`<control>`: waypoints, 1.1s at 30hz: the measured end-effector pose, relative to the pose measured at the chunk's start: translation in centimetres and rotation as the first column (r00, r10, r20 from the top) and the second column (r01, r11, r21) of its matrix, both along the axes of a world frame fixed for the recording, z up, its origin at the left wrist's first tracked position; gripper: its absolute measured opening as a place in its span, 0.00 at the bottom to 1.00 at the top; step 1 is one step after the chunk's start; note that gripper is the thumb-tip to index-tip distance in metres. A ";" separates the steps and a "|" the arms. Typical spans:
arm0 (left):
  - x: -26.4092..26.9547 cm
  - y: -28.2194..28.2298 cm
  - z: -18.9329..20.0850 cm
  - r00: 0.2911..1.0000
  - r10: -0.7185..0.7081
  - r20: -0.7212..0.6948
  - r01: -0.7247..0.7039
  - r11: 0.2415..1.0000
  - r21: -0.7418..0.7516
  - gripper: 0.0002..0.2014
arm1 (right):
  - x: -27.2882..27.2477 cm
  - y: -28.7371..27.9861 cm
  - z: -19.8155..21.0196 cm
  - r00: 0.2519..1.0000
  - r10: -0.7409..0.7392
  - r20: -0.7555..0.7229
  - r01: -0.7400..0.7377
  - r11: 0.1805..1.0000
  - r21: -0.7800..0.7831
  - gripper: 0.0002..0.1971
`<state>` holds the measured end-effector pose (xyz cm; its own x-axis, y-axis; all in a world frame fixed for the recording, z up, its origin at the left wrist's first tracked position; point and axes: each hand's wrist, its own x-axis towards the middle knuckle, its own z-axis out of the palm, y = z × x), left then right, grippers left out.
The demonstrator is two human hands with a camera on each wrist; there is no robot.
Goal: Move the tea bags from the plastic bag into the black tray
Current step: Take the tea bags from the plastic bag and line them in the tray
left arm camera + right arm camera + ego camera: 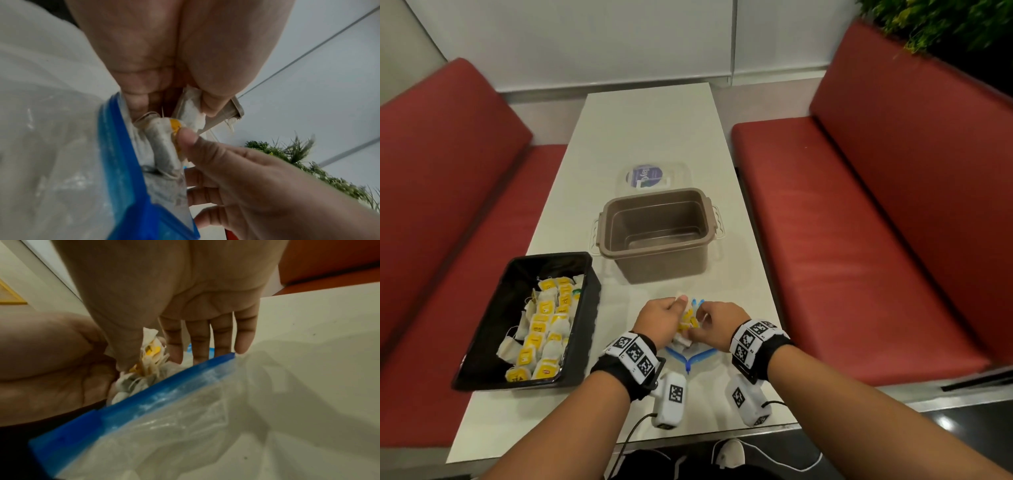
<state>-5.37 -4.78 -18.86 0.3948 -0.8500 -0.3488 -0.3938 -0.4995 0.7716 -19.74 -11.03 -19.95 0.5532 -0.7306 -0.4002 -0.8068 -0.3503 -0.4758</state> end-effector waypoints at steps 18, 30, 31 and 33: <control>4.0 1.2 4.6 0.939 -0.106 0.326 0.178 0.964 -0.200 0.06 | 4.1 1.4 1.6 0.993 0.103 -0.054 -0.109 0.985 -0.132 0.15; 9.1 1.6 8.6 0.967 -0.105 0.233 0.181 0.926 -0.331 0.06 | 6.0 0.9 3.1 0.997 -0.062 -0.055 0.059 0.997 -0.040 0.10; 9.6 1.6 8.7 0.967 -0.108 0.231 0.183 0.926 -0.331 0.06 | 6.1 0.9 3.3 0.995 -0.065 -0.071 0.062 0.997 -0.043 0.09; 10.4 1.6 9.0 0.967 -0.115 0.229 0.185 0.930 -0.317 0.05 | 6.6 1.1 3.6 0.992 -0.070 -0.105 0.064 0.996 -0.062 0.10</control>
<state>5.07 -3.22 -9.88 0.2856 -0.9576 0.0383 -0.6094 -0.1506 0.7784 -13.14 -9.98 -16.30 0.4585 -0.7883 -0.4104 -0.8746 -0.3184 -0.3657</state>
